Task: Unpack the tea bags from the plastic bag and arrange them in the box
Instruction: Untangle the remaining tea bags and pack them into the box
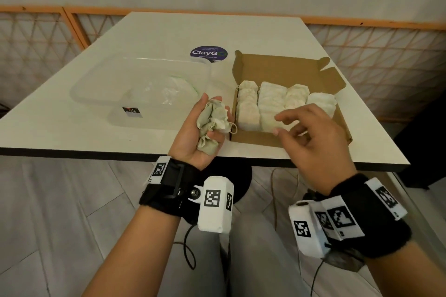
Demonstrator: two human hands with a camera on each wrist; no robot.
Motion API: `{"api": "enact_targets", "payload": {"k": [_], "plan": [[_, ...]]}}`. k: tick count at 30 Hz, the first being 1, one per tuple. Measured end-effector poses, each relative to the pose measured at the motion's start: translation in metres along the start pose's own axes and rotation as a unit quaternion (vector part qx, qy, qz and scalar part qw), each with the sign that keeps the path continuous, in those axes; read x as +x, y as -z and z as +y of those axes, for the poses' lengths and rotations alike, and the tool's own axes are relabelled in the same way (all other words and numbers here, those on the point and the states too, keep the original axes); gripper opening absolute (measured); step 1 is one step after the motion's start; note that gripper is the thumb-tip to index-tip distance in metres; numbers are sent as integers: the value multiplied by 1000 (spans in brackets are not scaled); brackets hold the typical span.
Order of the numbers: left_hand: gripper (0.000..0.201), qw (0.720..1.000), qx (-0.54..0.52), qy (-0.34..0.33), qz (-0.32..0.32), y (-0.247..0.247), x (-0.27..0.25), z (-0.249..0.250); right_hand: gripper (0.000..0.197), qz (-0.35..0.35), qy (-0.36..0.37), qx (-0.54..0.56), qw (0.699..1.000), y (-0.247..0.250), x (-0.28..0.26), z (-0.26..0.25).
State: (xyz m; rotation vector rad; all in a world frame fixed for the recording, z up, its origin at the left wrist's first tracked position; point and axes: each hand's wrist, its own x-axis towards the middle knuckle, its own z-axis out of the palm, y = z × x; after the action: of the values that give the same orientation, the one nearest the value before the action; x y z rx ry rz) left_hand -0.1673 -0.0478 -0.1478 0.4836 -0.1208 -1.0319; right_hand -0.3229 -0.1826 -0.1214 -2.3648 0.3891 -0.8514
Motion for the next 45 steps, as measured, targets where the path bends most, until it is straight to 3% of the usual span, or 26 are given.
{"api": "enact_targets", "payload": {"k": [5, 9, 17, 22, 24, 27, 29, 31, 35, 40, 45], "plan": [[23, 999, 9, -40, 35, 0, 4, 0, 18, -83, -24, 104, 991, -40, 30, -39], [22, 998, 28, -54, 31, 1, 3, -1, 8, -87, -70, 141, 984, -61, 48, -39], [41, 995, 85, -35, 47, -2, 5, 1, 8, -65, -241, 397, 883, -49, 68, -32], [23, 988, 141, -30, 52, -22, 9, 11, 7, -59, -277, 459, 842, -41, 72, -31], [14, 984, 165, -26, 62, -30, 14, 15, 10, -44, -250, 416, 873, -35, 74, -30], [15, 979, 189, -16, 74, -37, 22, 16, 27, -17, -96, 229, 969, -19, 69, -26], [19, 977, 203, -9, 71, -41, 26, 15, 37, -46, 17, 119, 992, -8, 64, -24], [24, 973, 223, -5, 62, -42, 30, 11, 36, -99, 62, 34, 993, -5, 66, -19], [31, 967, 250, 6, 52, -45, 37, 1, 5, -111, 22, 63, 992, 2, 75, -4], [12, 983, 164, 35, 73, -60, 42, 0, 11, -47, -116, 251, 960, 31, 84, 19], [14, 992, 83, 57, 73, -70, 53, -6, 10, -43, -152, 239, 958, 34, 84, 33]]}}
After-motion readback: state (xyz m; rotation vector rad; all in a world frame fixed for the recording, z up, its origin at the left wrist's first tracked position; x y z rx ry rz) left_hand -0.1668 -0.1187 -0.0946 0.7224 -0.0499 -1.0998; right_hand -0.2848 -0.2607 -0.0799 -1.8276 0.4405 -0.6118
